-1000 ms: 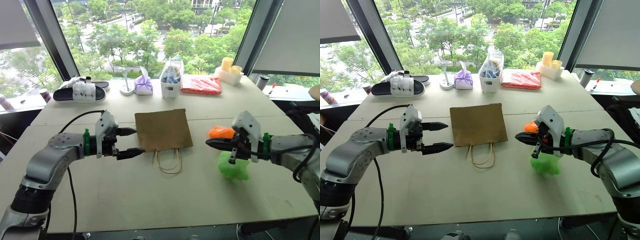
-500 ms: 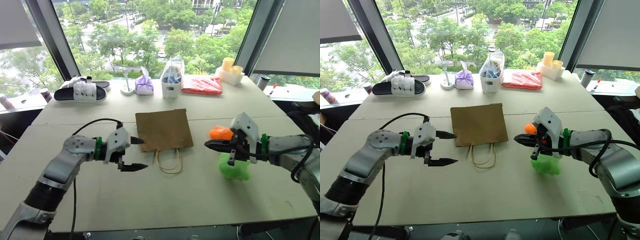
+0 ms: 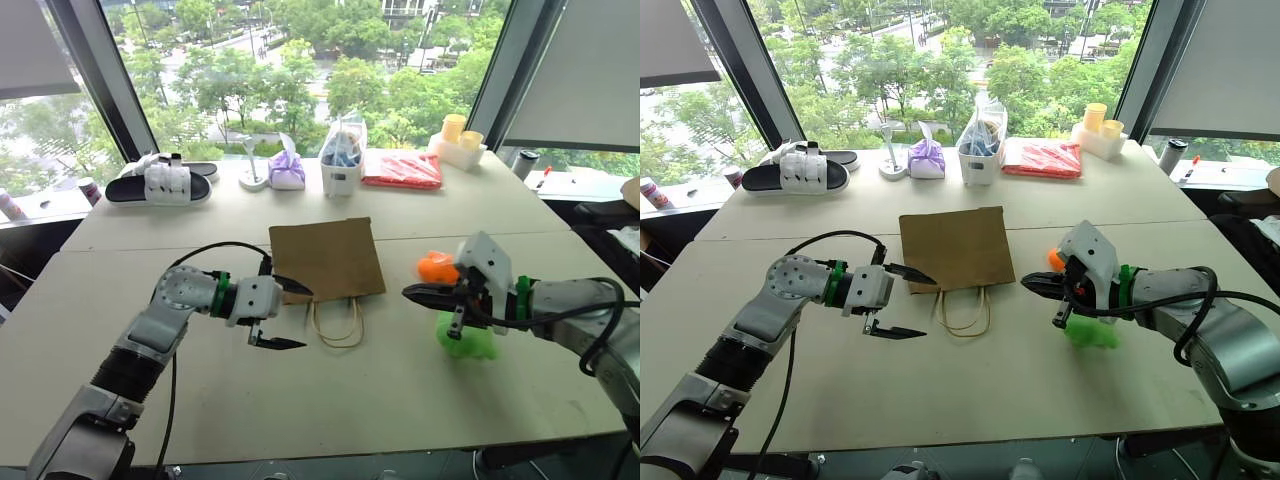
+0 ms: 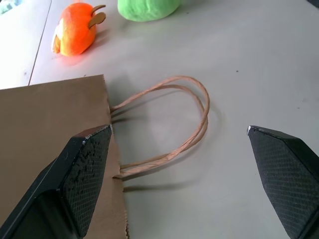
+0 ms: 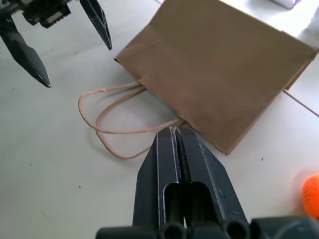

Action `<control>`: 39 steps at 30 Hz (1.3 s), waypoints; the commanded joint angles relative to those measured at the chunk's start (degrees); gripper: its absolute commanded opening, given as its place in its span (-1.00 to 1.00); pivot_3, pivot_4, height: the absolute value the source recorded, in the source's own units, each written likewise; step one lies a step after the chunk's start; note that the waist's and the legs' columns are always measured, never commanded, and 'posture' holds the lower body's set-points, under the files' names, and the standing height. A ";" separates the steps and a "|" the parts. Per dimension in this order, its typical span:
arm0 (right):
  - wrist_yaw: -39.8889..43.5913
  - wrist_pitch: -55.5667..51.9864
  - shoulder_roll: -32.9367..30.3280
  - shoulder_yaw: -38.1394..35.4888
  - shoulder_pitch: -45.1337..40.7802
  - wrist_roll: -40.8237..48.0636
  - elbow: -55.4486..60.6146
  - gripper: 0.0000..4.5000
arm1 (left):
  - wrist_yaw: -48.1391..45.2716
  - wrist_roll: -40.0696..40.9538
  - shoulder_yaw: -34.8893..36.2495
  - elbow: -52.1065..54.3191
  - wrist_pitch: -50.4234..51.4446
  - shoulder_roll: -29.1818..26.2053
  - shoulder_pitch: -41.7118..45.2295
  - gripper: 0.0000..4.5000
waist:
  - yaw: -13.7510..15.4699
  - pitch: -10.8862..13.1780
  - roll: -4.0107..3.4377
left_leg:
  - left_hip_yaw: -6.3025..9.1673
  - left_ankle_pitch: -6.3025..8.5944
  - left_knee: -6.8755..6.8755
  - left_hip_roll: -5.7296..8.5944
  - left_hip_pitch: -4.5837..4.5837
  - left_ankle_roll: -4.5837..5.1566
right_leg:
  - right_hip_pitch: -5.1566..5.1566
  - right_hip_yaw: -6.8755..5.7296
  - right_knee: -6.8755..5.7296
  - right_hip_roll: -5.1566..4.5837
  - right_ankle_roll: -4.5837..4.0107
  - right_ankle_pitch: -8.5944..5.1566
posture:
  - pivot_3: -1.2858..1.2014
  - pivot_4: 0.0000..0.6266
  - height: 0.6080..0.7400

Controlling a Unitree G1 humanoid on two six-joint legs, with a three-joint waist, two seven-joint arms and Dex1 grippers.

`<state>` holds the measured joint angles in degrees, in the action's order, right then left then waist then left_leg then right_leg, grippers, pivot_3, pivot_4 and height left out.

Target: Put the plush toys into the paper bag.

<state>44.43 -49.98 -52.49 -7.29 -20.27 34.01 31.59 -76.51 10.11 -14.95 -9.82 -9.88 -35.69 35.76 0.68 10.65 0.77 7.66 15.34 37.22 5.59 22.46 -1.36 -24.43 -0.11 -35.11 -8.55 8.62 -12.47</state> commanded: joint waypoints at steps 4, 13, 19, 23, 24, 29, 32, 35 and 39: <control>-2.91 -0.18 0.74 -2.18 1.39 0.54 2.78 -1.00 | -1.30 -1.55 -1.20 -2.61 -2.25 1.94 1.51 0.98 | 0.05 0.00 0.00 | -0.04 0.00 0.03 0.01 -0.01 0.01 | 0.02 0.00 -0.01 0.00 0.00 0.00 | 0.03 -0.52 1.00; -7.12 -4.46 1.36 -4.19 3.74 3.55 8.87 -1.00 | -0.26 -3.04 -1.18 -10.79 -6.68 6.38 3.68 0.98 | 0.03 0.00 0.01 | -0.04 0.00 0.04 0.03 -0.01 0.01 | 0.02 -0.01 -0.04 0.01 0.01 0.00 | 0.03 -0.52 1.00; -9.51 -6.31 1.75 -5.53 5.43 4.99 11.15 -1.00 | 3.39 -5.65 -1.28 -17.81 -12.35 9.61 5.39 0.39 | 0.06 -0.01 0.01 | -0.03 0.00 0.07 0.03 -0.01 0.01 | 0.04 -0.01 -0.04 0.00 0.01 0.00 | 0.03 -0.52 1.00; -10.54 -6.76 1.91 -6.01 6.00 6.02 11.99 -1.00 | 4.90 -6.45 -1.49 -20.44 -14.14 11.87 5.90 -0.55 | 0.04 -0.01 0.01 | -0.04 0.00 0.09 0.13 -0.01 0.01 | 0.05 -0.01 -0.04 0.00 0.01 0.01 | 0.03 -0.52 1.00; -10.70 -6.78 1.93 -6.11 6.15 6.21 12.10 -1.00 | 5.16 -6.63 -1.60 -20.89 -14.41 12.28 5.96 -0.78 | 0.06 -0.01 0.01 | -0.03 0.00 0.09 0.13 -0.01 0.01 | 0.05 -0.01 -0.04 0.00 0.01 0.01 | 0.03 -0.52 1.00; -12.78 -7.19 2.84 -4.72 5.83 6.60 12.83 -1.00 | 6.25 -3.55 0.71 -19.69 -10.54 14.09 6.63 -0.97 | 0.01 -0.01 0.02 | -0.03 0.00 0.10 0.14 -0.01 0.01 | 0.05 -0.01 -0.05 0.00 0.02 0.01 | 0.03 -0.52 1.00; -13.18 -7.18 3.28 -3.89 6.33 6.81 13.15 -1.00 | 7.21 0.57 3.80 -16.59 -3.55 14.27 7.99 -0.97 | -0.05 -0.01 0.02 | -0.01 0.00 0.10 0.14 -0.01 0.01 | 0.05 -0.01 -0.08 0.01 0.02 0.01 | 0.03 -0.52 1.00; -13.23 -7.11 3.42 -2.89 7.31 6.66 12.89 -1.00 | 9.54 3.40 6.76 -14.35 2.30 14.92 10.18 -0.97 | 0.00 -0.01 0.02 | 0.03 0.00 0.13 0.14 -0.01 0.02 | 0.05 -0.01 -0.10 0.02 0.02 0.01 | 0.03 -0.52 1.00; -13.34 -4.83 4.04 1.56 8.89 3.38 11.11 -1.00 | 11.26 6.11 8.96 -12.26 7.74 15.89 12.99 -0.97 | 0.03 -0.03 0.04 | 0.02 0.00 0.18 0.24 -0.01 0.02 | 0.13 -0.01 -0.09 0.00 0.07 0.03 | 0.03 -0.52 1.00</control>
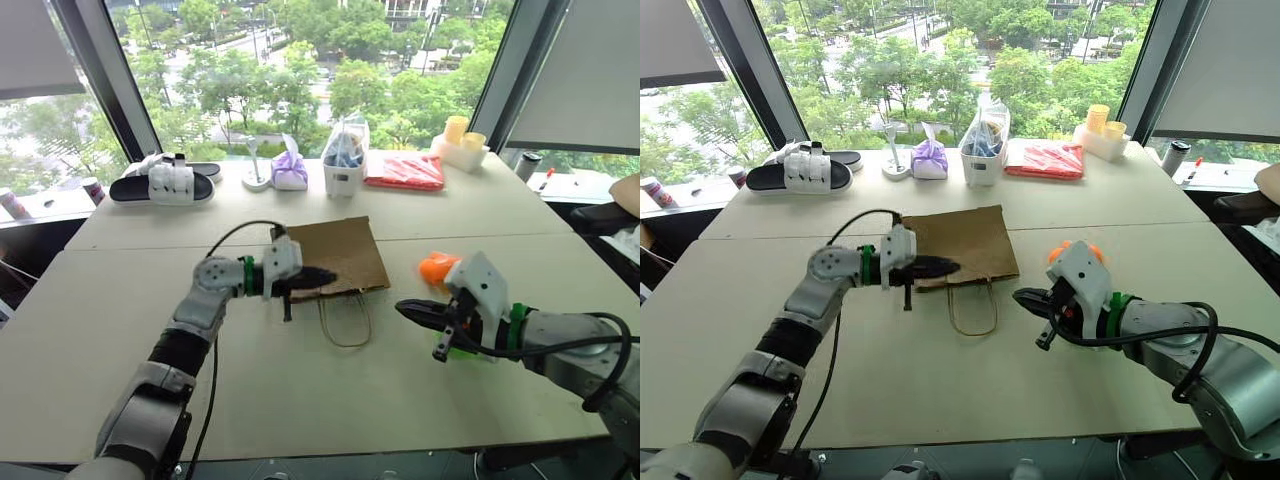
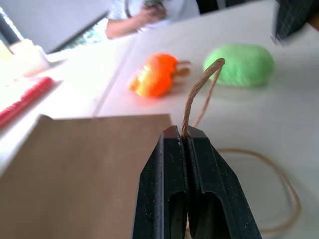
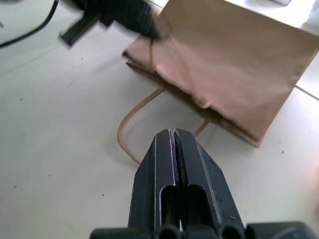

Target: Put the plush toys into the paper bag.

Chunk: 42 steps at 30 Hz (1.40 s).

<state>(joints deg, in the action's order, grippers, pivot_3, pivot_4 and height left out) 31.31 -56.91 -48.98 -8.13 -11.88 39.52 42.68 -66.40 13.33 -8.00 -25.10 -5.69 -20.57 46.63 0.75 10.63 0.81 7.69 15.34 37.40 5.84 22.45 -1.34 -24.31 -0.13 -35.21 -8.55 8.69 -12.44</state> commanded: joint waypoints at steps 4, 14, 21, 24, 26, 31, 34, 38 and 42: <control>-1.45 7.18 6.34 10.40 -2.72 -7.53 -6.41 -1.00 | 1.39 5.68 3.29 5.08 8.98 1.33 4.28 -0.97 | -0.49 0.00 0.01 | -0.01 -0.01 0.00 0.00 -0.03 -0.02 | 0.00 0.00 -0.01 0.02 0.01 0.01 | 0.03 -0.52 1.00; -9.75 30.06 30.33 18.51 -19.61 -25.01 -48.41 -1.00 | -0.47 6.62 3.16 7.16 12.87 0.54 4.52 -0.97 | -1.78 -0.03 -0.02 | 0.14 -0.33 -0.09 0.02 -0.07 -0.55 | -0.12 0.03 -0.19 0.06 -0.01 0.02 | 0.03 -0.52 1.00; -14.28 37.35 40.20 20.22 -23.26 -32.12 -63.32 -1.00 | 3.30 8.44 6.51 9.94 16.92 -1.04 4.41 -0.97 | -2.00 -0.04 -0.03 | 0.23 -0.34 -0.20 0.04 -0.04 -0.59 | -0.21 0.04 -0.17 0.05 -0.01 0.02 | 0.03 -0.52 1.00; -13.78 37.23 41.37 21.08 -22.58 -34.01 -64.36 -1.00 | 6.26 8.93 9.16 7.62 17.11 -1.44 6.98 -0.97 | -2.17 -0.04 -0.04 | 0.24 -0.36 -0.18 0.04 -0.05 -0.62 | -0.21 0.04 -0.19 0.07 -0.01 0.02 | 0.03 -0.52 1.00; -13.61 36.92 42.07 21.14 -22.05 -34.62 -64.79 -1.00 | 9.10 9.08 12.29 2.83 15.98 -2.16 11.32 -0.97 | -2.17 -0.04 -0.04 | 0.27 -0.39 -0.17 0.04 -0.05 -0.67 | -0.21 0.04 -0.23 0.10 -0.01 0.02 | 0.03 -0.52 1.00; -13.09 36.55 42.96 20.77 -22.03 -35.74 -65.63 -1.00 | 12.93 8.18 16.51 -7.89 11.73 -3.88 20.03 -0.97 | -2.86 -0.07 -0.03 | 0.30 -0.42 -0.16 0.01 -0.10 -0.73 | -0.19 0.04 -0.31 0.16 -0.02 0.02 | 0.03 -0.52 1.00; -12.89 36.29 43.07 19.98 -22.36 -35.92 -67.04 -1.00 | 15.91 9.03 19.68 -15.15 9.14 -4.25 26.22 -0.97 | -3.28 -0.07 -0.03 | 0.32 -0.43 -0.16 0.02 -0.11 -0.73 | -0.19 0.04 -0.37 0.16 -0.02 0.02 | 0.03 -0.52 1.00; -13.12 36.11 43.06 18.76 -22.59 -36.07 -67.72 -1.00 | 12.81 9.41 17.85 -12.29 10.29 -2.37 22.80 -0.97 | -3.44 -0.08 -0.04 | 0.31 -0.42 -0.20 0.01 -0.14 -0.73 | -0.19 0.04 -0.38 0.16 -0.02 0.02 | 0.03 -0.52 1.00; -13.19 34.69 42.52 17.67 -21.92 -35.62 -63.44 -1.00 | 10.19 10.95 15.81 -4.76 15.50 -0.56 16.40 -0.97 | -3.44 -0.08 -0.05 | 0.31 -0.43 -0.17 0.01 -0.14 -0.73 | -0.20 0.06 -0.46 0.16 -0.02 0.02 | 0.03 -0.52 1.00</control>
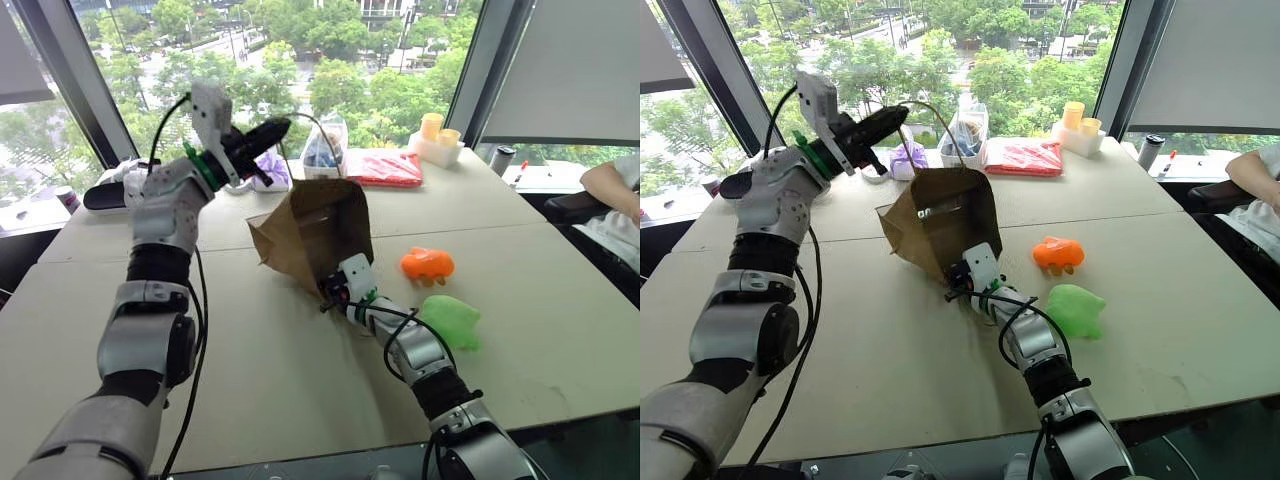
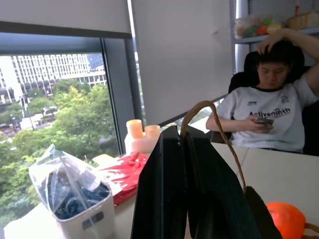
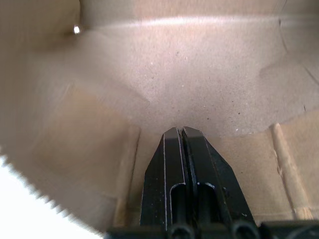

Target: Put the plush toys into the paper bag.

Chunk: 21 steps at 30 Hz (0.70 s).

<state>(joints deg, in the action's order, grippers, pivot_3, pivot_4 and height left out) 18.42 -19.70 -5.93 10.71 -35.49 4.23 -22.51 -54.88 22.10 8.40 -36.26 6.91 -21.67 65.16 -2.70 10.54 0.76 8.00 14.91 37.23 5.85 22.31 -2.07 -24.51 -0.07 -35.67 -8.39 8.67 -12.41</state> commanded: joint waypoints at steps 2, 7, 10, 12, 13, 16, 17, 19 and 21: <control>-0.53 -4.45 -1.14 -2.49 2.20 0.47 6.93 -1.00 | -1.98 2.96 -1.63 10.25 5.01 1.43 -5.15 -0.97 | 0.19 0.00 0.00 | 0.02 0.00 0.03 0.01 0.02 0.00 | -0.04 0.02 -0.13 -0.03 0.00 0.00 | 0.03 -0.52 1.00; -0.59 -12.60 -4.07 -5.37 3.93 1.97 22.68 -1.00 | -1.56 3.70 -2.34 14.36 7.32 2.72 -8.02 -0.97 | 0.33 0.01 0.01 | 0.03 0.00 0.09 0.13 0.13 0.01 | -0.15 0.02 -0.32 -0.14 0.00 0.00 | 0.03 -0.52 1.00; 0.05 -20.74 -6.90 -8.33 5.95 4.81 35.92 -0.89 | -2.30 4.55 -2.77 16.33 8.95 3.14 -8.81 -0.99 | 0.33 0.01 0.01 | 0.02 0.01 0.07 0.13 0.12 0.01 | -0.20 0.02 -0.30 -0.14 0.00 -0.01 | 0.03 -0.52 1.00; 1.32 -26.81 -9.14 -11.72 8.32 8.61 45.34 -0.64 | -2.67 4.94 -3.09 17.41 9.86 3.24 -9.38 -1.00 | 0.35 0.01 0.01 | 0.01 0.01 0.05 0.13 0.12 0.02 | -0.21 0.02 -0.30 -0.15 0.00 -0.01 | 0.03 -0.52 1.00; 2.10 -29.60 -10.58 -13.36 9.75 10.36 49.61 -0.44 | -2.91 5.05 -3.25 17.82 10.18 3.29 -9.66 -1.00 | 0.37 0.01 0.01 | 0.01 0.01 0.04 0.13 0.12 0.02 | -0.21 0.02 -0.29 -0.15 0.01 -0.01 | 0.03 -0.52 1.00; 2.65 -36.86 -16.13 -19.66 14.71 12.77 59.05 0.27 | -3.47 5.61 -3.52 18.79 11.38 3.53 -10.37 -1.00 | 0.71 0.02 0.02 | -0.01 0.05 0.04 0.13 0.12 0.08 | -0.17 0.02 -0.22 -0.16 0.01 -0.02 | 0.03 -0.52 1.00; 2.37 -38.50 -17.76 -21.71 16.20 12.96 60.93 0.50 | -3.58 5.78 -3.60 19.08 11.62 3.52 -10.59 -1.00 | 0.85 0.02 0.02 | -0.01 0.19 0.07 0.13 0.12 0.34 | -0.15 0.02 -0.20 -0.16 0.01 -0.02 | 0.03 -0.52 1.00; 1.79 -41.66 -20.09 -25.60 18.83 13.56 63.29 0.95 | -3.67 5.90 -3.71 19.49 11.92 3.58 -10.87 -1.00 | 1.45 0.02 0.02 | -0.03 0.25 0.11 0.14 0.12 0.44 | -0.13 0.02 -0.20 -0.17 0.01 -0.02 | 0.03 -0.52 1.00; 1.57 -43.64 -21.01 -27.63 20.43 14.50 64.67 0.99 | -3.84 6.03 -3.70 19.91 12.22 3.55 -11.14 -1.00 | 1.74 0.02 0.02 | -0.09 0.25 0.12 0.13 0.10 0.45 | -0.13 0.02 -0.17 -0.16 0.01 -0.02 | 0.03 -0.52 1.00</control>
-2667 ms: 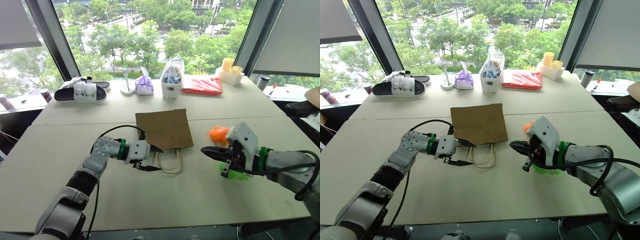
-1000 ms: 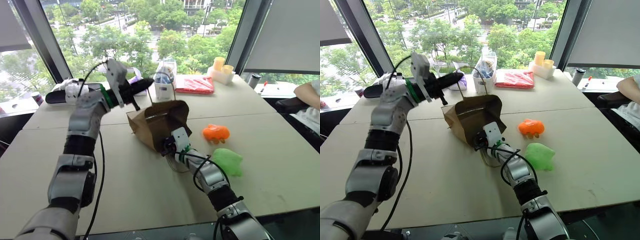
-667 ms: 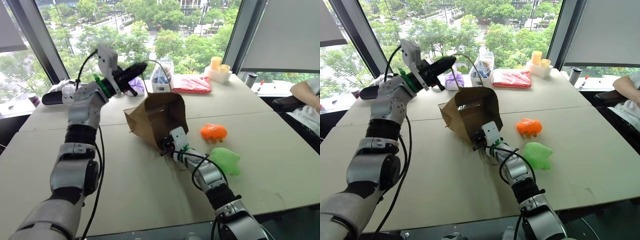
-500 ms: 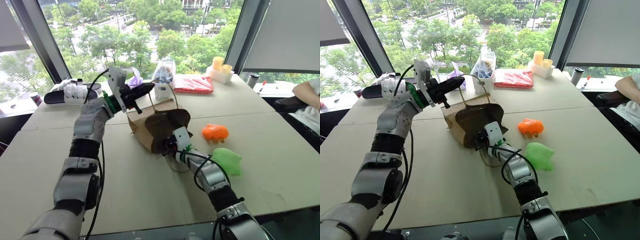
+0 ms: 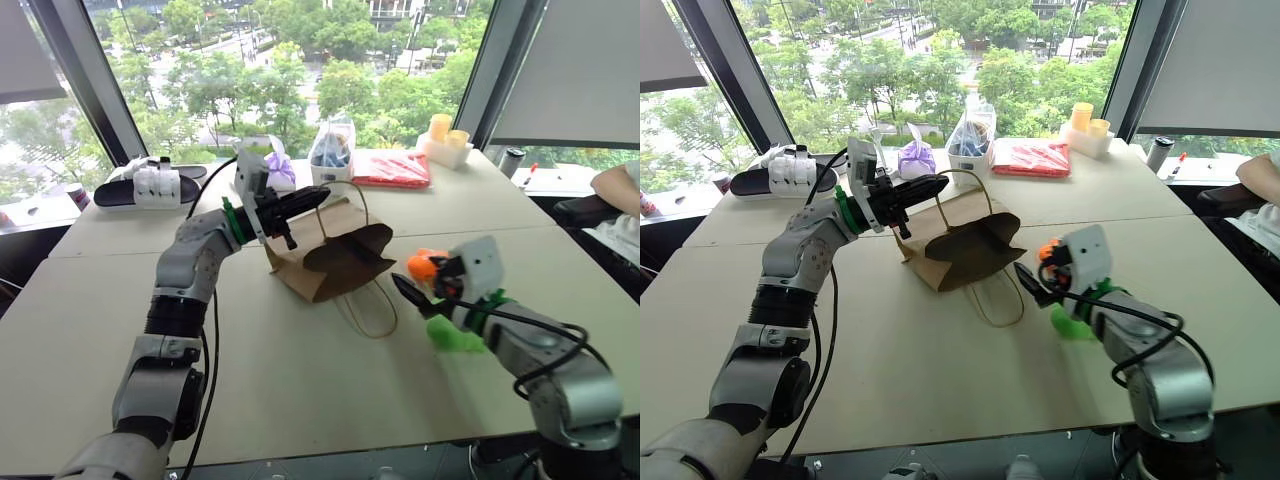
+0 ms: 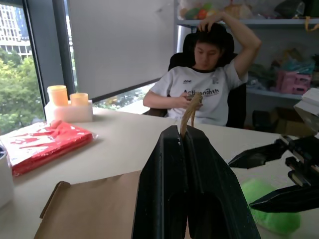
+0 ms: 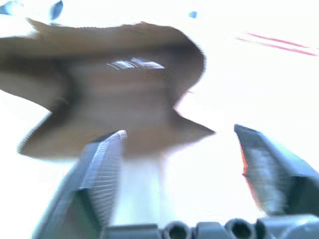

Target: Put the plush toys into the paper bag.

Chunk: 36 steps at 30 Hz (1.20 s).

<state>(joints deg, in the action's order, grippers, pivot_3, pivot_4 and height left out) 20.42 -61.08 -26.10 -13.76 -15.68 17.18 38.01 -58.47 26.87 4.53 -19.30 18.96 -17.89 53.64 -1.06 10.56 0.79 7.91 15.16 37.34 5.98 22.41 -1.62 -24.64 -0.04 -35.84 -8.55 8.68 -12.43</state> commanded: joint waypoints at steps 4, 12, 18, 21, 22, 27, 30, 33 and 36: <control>0.58 -5.02 -3.13 -5.51 9.22 2.19 7.49 0.99 | -0.43 1.55 -0.07 4.16 0.81 -0.05 -0.35 -1.00 | 0.44 0.00 0.00 | 0.00 0.00 -0.01 -0.02 -0.02 0.00 | 0.05 -0.02 -0.01 0.01 0.00 0.00 | 0.03 -0.52 1.00; -4.97 -3.46 -4.84 1.93 15.56 -4.08 1.89 0.99 | 0.48 1.46 -0.28 5.46 0.65 -0.38 -1.01 -1.00 | 0.37 0.00 0.00 | -0.02 0.01 0.04 -0.01 -0.04 0.03 | 0.10 0.00 0.06 -0.01 0.00 0.00 | 0.03 -0.52 1.00; -6.38 4.31 -7.91 7.31 14.04 -9.61 -3.31 0.99 | 1.20 1.43 -0.18 6.11 0.64 -0.62 -1.35 -1.00 | 0.42 0.00 0.01 | -0.03 0.01 0.04 0.00 -0.04 0.03 | 0.13 -0.01 0.09 -0.01 0.00 0.00 | 0.03 -0.52 1.00; -6.97 6.66 -7.50 7.91 12.37 -11.02 -5.43 0.63 | 1.70 1.38 -0.25 6.25 0.49 -0.55 -1.53 -1.00 | 0.37 0.00 0.01 | -0.03 0.01 0.05 0.00 -0.04 0.02 | 0.14 0.00 0.11 -0.01 0.00 0.00 | 0.03 -0.52 1.00; -6.78 6.86 -7.35 7.86 11.88 -11.01 -5.64 0.42 | 1.81 1.39 -0.22 6.33 0.45 -0.57 -1.63 -1.00 | 0.39 0.00 0.01 | -0.03 0.01 0.05 0.00 -0.04 0.02 | 0.14 -0.01 0.12 -0.01 0.00 0.00 | 0.03 -0.52 1.00; -4.41 6.30 -7.82 6.79 10.19 -9.33 -4.96 -0.78 | 2.41 1.15 -0.16 6.52 0.40 -0.92 -1.90 -1.00 | 0.40 0.00 0.01 | -0.01 0.01 0.03 -0.01 -0.04 0.02 | 0.15 -0.01 0.16 -0.01 0.00 0.00 | 0.03 -0.52 1.00; -0.74 6.24 -9.09 6.06 8.49 -6.81 -1.96 -0.95 | 2.59 1.54 -0.05 7.04 0.89 -1.15 -2.16 -1.00 | 0.37 0.00 0.01 | -0.01 0.01 0.02 -0.01 -0.04 0.02 | 0.16 -0.01 0.18 0.00 0.00 0.00 | 0.03 -0.52 1.00; 2.45 5.19 -7.55 4.96 3.02 -1.20 1.40 -0.95 | 2.93 1.78 -0.09 7.38 1.29 -1.19 -2.19 -1.00 | 0.35 0.00 0.01 | 0.00 0.01 0.01 -0.01 -0.04 0.02 | 0.16 -0.01 0.20 0.00 0.00 0.00 | 0.03 -0.52 1.00; 3.27 3.38 -3.03 7.44 -5.58 3.05 0.56 -0.95 | 3.55 2.17 0.04 7.68 1.79 -1.09 -1.75 -1.00 | -0.09 0.01 0.01 | -0.02 0.01 0.02 -0.04 -0.05 0.02 | 0.16 -0.01 0.23 0.02 -0.01 0.01 | 0.03 -0.52 1.00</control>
<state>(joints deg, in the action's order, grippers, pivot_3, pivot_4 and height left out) 23.13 -57.92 -30.68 -7.43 -17.99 17.70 36.55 -55.29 27.96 3.62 -14.25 20.73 -18.66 51.11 -1.15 10.58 0.80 7.89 15.17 37.35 5.93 22.33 -1.61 -24.47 -0.05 -35.62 -8.53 8.67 -12.42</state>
